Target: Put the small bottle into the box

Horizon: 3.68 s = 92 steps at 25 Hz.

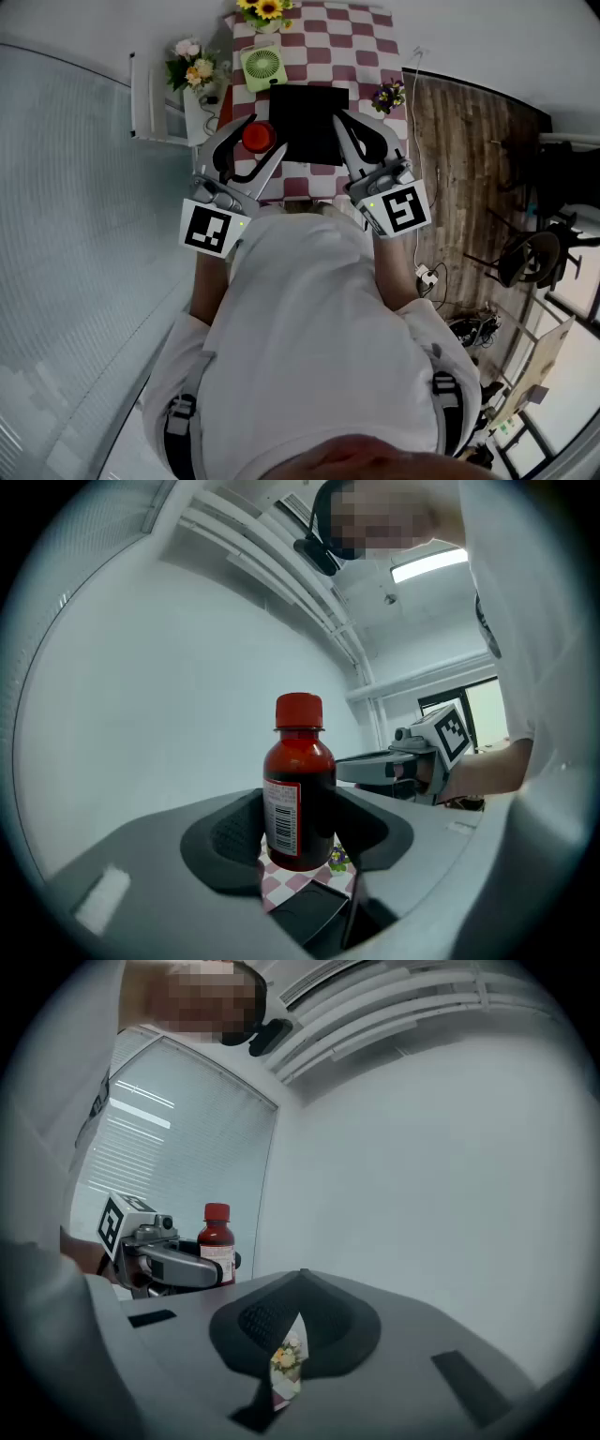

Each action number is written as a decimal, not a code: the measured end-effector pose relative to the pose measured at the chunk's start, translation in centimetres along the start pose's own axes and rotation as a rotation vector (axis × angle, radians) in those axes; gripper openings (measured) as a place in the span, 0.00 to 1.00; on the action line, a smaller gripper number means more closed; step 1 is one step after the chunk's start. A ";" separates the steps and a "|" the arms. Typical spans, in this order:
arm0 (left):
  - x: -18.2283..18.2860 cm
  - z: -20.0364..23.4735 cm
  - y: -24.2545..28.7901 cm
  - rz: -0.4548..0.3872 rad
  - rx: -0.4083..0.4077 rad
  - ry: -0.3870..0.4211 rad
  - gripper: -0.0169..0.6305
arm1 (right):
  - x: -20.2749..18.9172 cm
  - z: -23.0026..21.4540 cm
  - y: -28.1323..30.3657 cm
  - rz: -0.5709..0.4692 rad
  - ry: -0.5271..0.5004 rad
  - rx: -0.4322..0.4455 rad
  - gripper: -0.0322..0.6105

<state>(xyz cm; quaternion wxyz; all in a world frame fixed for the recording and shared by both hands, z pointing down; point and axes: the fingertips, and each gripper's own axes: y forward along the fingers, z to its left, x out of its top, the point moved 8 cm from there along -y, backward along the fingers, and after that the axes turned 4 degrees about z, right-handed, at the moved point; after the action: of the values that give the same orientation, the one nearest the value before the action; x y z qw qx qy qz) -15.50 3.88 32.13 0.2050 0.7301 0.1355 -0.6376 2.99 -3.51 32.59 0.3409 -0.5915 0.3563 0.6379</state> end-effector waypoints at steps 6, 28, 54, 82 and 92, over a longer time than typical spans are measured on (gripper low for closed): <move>-1.0 0.4 -0.8 0.003 -0.006 -0.003 0.37 | -1.1 0.7 0.4 -0.017 0.019 0.020 0.05; -7.6 3.1 3.1 0.100 0.018 -0.004 0.37 | -8.3 -1.0 -6.2 0.110 0.248 -0.099 0.05; -29.4 -1.7 13.4 0.803 -0.326 0.384 0.37 | -9.5 -1.3 -12.0 0.128 0.307 -0.328 0.05; -39.7 -5.1 18.1 1.230 -0.682 0.679 0.37 | -10.2 0.6 -19.6 0.149 0.383 -0.610 0.05; -40.6 -5.6 18.9 1.270 -0.705 0.651 0.37 | -10.3 0.9 -19.8 0.152 0.399 -0.627 0.05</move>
<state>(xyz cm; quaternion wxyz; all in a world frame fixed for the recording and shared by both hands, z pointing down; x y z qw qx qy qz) -8.00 -7.47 75.18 0.6983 0.7096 -0.0596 -0.0732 20.19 7.32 41.91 0.0190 -0.7515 0.2458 0.6119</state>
